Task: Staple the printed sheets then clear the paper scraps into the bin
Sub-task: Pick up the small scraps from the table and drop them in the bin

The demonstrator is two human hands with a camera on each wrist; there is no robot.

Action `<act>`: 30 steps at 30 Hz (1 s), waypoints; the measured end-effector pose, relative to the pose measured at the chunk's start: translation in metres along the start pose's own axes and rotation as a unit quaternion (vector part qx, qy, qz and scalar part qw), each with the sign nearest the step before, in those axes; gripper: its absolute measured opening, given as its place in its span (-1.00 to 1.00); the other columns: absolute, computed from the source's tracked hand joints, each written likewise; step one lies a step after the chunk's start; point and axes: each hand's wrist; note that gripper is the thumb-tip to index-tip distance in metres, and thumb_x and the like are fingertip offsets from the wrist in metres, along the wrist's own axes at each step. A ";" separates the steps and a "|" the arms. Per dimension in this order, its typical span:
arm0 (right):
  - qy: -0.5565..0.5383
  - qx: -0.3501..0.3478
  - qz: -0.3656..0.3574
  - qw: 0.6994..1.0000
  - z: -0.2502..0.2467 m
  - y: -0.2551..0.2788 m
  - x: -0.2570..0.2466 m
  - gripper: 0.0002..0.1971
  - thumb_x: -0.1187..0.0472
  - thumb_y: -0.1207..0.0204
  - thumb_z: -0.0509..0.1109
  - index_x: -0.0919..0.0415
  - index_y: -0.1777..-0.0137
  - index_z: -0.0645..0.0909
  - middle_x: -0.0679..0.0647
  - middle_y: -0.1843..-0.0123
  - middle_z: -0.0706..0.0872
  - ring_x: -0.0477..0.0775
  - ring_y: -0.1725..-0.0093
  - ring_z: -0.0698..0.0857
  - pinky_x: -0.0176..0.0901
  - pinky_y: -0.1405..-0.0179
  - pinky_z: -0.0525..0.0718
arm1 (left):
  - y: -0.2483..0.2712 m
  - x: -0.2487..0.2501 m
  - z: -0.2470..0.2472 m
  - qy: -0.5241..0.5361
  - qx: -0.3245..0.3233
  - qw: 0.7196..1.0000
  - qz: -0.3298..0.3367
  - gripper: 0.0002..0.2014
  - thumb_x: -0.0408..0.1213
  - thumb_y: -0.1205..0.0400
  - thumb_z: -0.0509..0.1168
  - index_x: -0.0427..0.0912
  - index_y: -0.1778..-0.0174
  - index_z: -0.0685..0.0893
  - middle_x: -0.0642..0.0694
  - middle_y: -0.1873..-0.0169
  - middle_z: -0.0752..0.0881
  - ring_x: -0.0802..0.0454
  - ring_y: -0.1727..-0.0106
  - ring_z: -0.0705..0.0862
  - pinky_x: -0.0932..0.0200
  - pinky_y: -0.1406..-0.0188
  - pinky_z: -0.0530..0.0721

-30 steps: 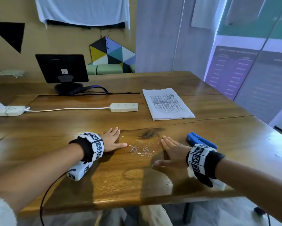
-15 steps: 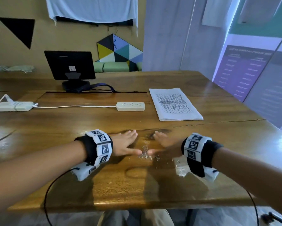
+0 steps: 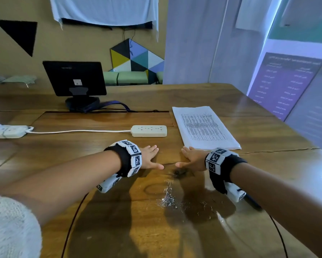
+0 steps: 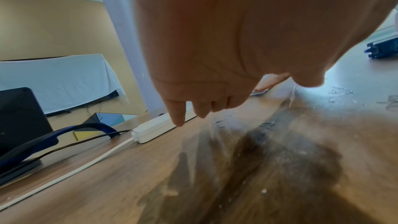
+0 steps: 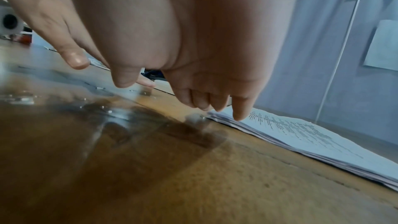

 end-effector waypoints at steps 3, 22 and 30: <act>0.012 -0.008 -0.014 1.000 0.005 -0.001 -0.003 -0.18 -0.27 -0.61 0.02 0.29 -0.66 -0.09 0.14 -0.71 -0.06 0.12 -0.69 -0.04 0.07 -0.66 0.02 | -0.009 0.003 0.002 -0.002 -0.002 1.000 0.006 -0.14 0.26 -0.64 -0.03 -0.22 -0.67 -0.22 -0.09 -0.68 -0.20 -0.03 -0.71 -0.11 -0.10 -0.65 -0.04; -0.147 0.124 -0.168 0.967 0.033 0.055 -0.016 -0.73 0.33 -0.51 0.38 -0.02 -0.08 0.77 -0.14 -0.03 0.82 -0.18 0.06 0.78 -0.26 -0.07 0.73 | 0.070 0.021 0.032 0.097 -0.023 0.988 0.119 -0.36 -0.07 -0.69 0.11 0.12 -0.66 -0.02 0.18 -0.67 -0.05 0.07 -0.63 0.23 0.15 -0.60 0.21; -0.131 0.191 -0.045 0.972 -0.014 0.017 -0.031 -0.92 0.18 -0.51 0.39 0.10 0.09 0.73 0.06 -0.05 0.78 0.05 -0.03 0.71 -0.30 0.01 0.56 | 0.017 -0.013 0.001 0.021 0.034 0.999 -0.023 -0.38 -0.18 -0.75 0.02 -0.19 -0.67 -0.11 -0.10 -0.69 -0.05 -0.06 -0.68 0.12 0.08 -0.65 0.16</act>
Point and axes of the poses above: each hand's wrist, its own y-axis away from the middle knuckle, its own z-axis out of the palm, x = y × z
